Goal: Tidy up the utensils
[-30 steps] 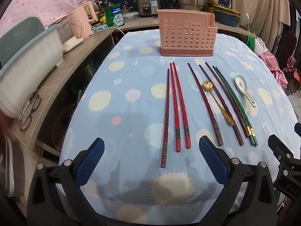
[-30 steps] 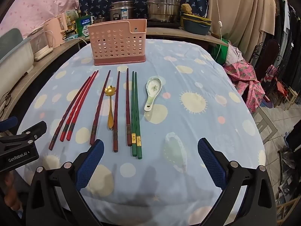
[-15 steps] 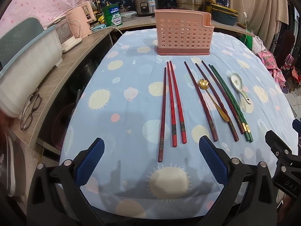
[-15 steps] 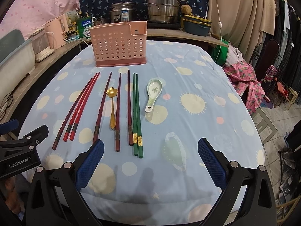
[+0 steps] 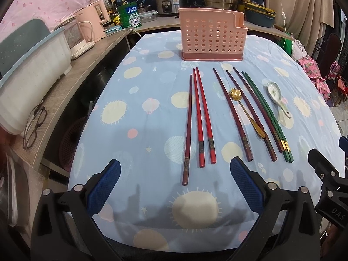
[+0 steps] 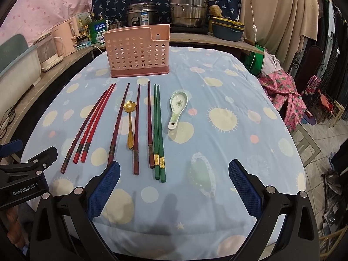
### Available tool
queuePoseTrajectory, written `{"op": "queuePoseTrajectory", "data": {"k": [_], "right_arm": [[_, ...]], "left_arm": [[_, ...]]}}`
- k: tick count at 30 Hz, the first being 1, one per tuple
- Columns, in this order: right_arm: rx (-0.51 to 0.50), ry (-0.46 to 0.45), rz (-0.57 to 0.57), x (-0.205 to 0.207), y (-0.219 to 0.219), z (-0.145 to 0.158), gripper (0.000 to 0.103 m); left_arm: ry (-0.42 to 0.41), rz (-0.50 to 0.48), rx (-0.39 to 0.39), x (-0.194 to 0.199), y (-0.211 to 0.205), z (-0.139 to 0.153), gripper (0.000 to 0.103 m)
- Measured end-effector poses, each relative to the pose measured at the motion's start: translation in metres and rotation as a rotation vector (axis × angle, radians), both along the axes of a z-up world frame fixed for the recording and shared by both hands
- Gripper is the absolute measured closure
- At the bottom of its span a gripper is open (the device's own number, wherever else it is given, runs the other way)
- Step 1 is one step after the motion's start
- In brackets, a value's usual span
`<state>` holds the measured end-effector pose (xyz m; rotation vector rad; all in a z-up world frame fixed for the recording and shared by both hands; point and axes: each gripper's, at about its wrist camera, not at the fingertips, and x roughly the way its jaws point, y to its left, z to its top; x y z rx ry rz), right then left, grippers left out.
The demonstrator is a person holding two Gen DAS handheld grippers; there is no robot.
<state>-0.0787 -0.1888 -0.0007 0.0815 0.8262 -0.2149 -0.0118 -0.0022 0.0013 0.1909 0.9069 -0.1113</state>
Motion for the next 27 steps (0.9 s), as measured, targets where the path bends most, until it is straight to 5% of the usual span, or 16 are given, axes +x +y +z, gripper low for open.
{"op": "queuePoseTrajectory", "data": {"k": [27], "right_arm": [[-0.001, 0.0, 0.001, 0.0009, 0.0007, -0.0003, 0.007]], "left_arm": [[0.003, 0.0, -0.001, 0.0016, 0.0012, -0.0015, 0.007]]}}
